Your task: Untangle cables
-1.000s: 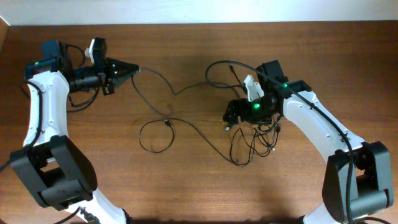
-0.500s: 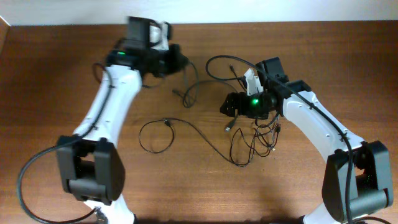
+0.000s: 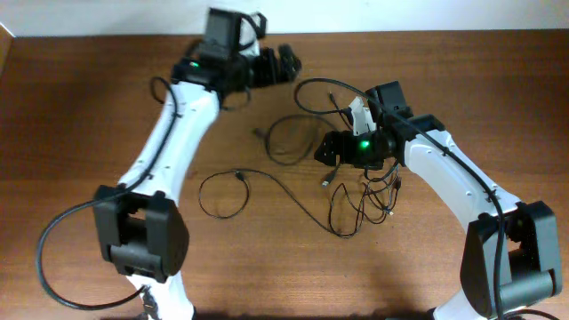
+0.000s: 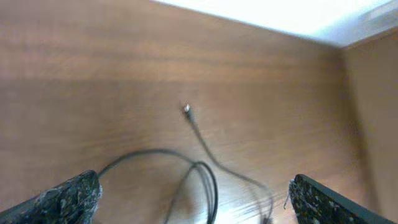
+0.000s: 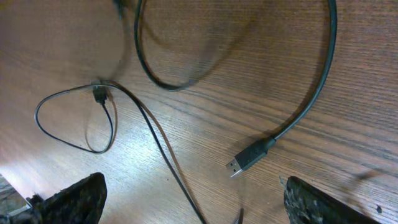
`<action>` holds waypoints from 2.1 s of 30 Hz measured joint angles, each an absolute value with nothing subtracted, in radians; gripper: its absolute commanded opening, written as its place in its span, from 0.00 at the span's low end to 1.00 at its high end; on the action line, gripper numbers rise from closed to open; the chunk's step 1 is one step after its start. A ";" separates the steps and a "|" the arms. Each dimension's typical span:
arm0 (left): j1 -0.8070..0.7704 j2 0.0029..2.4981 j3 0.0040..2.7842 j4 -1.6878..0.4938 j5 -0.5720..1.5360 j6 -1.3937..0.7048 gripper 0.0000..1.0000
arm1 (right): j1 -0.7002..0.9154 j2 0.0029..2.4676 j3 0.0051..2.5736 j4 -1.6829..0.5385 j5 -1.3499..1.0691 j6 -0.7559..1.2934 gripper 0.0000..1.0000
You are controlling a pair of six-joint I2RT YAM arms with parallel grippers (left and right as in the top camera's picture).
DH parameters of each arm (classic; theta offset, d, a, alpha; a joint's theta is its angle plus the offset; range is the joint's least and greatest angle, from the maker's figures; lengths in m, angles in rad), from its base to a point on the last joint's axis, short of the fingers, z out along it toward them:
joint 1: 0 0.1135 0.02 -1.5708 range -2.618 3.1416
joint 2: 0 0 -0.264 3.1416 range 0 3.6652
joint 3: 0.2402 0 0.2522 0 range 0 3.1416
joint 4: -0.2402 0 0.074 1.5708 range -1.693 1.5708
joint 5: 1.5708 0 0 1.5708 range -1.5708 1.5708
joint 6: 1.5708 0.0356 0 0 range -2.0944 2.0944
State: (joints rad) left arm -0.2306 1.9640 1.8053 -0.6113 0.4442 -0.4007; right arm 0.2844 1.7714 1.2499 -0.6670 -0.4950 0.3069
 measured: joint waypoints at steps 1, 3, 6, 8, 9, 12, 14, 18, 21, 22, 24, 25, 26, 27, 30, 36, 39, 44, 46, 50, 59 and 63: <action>-0.197 1.964 1.816 -0.589 0.541 -0.400 0.99 | 0.284 1.771 1.250 -0.668 -0.495 0.307 0.91; -0.152 1.964 1.818 -0.596 0.643 -0.397 1.00 | 0.284 1.771 1.250 -0.667 -0.495 0.308 0.91; -0.100 1.964 1.822 -0.725 0.672 -0.391 0.99 | 0.284 1.771 1.250 -0.668 -0.491 0.315 0.87; -0.062 1.964 1.827 -0.843 0.607 -0.386 0.99 | 0.284 1.771 1.252 -0.695 -0.475 0.339 0.87; -0.042 1.964 1.827 -0.900 0.555 -0.385 0.99 | 0.284 1.772 1.264 -0.726 -0.455 0.347 0.87; 0.033 1.964 1.827 -0.986 0.377 -0.385 0.99 | 0.284 1.776 1.377 -0.819 -0.318 0.376 0.83; 0.067 1.964 1.827 -1.022 0.300 -0.385 0.99 | 0.284 1.776 1.388 -0.821 -0.249 0.387 0.73; 0.134 1.964 1.827 -1.058 0.195 -0.385 0.99 | 0.334 1.835 1.388 -0.746 -0.116 0.398 0.53; 0.130 1.964 1.827 -1.060 0.185 -0.385 0.99 | 0.409 1.888 1.388 -0.636 -0.058 0.400 0.52; 0.130 1.964 1.827 -1.059 0.182 -0.385 0.99 | 0.432 1.896 1.390 -0.627 -0.042 0.396 0.52; 0.130 1.964 1.827 -1.060 0.180 -0.385 0.99 | 0.486 1.910 1.461 -0.727 -0.028 0.352 0.52; 0.130 1.964 1.827 -1.060 0.179 -0.385 0.99 | 0.497 1.922 1.545 -0.842 -0.025 0.332 0.52; 0.130 1.964 1.827 -1.059 0.178 -0.385 0.99 | 0.500 1.932 1.641 -0.930 -0.023 0.311 0.53; 0.130 1.964 1.827 -1.060 0.177 -0.385 0.99 | 0.500 1.934 1.732 -0.991 -0.022 0.290 0.58; 0.130 1.964 1.827 -1.060 0.175 -0.385 0.99 | 0.497 1.926 1.875 -1.055 -0.007 0.196 0.75; 0.130 1.964 1.827 -1.060 0.175 -0.385 0.99 | 0.497 2.002 1.872 -1.040 0.002 0.009 0.99; 0.130 1.964 1.827 -1.060 0.175 -0.385 0.99 | 0.497 2.003 1.862 -1.019 0.004 -0.236 0.99; 0.130 1.964 1.827 -1.059 0.175 -0.385 0.99 | 0.471 2.077 1.858 -1.017 0.004 -0.583 0.98; 0.130 1.964 1.827 -1.059 0.175 -0.385 0.99 | 0.455 2.129 1.855 -1.006 0.004 -0.685 0.98; 0.130 1.964 1.827 -1.060 0.175 -0.385 0.99 | 0.441 2.216 1.853 -0.941 0.004 -0.762 0.98; 0.130 1.964 1.827 -1.060 0.175 -0.385 0.99 | 0.435 2.310 1.852 -0.892 -0.001 -0.785 0.98; 0.130 1.964 1.827 -1.060 0.175 -0.385 0.99 | 0.434 2.326 1.852 -0.899 -0.027 -0.785 0.99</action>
State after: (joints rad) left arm 0.1303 1.9640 1.8271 -1.0595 0.1749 -0.3851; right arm 0.4335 2.3257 1.8523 -0.8993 -0.0265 -0.7849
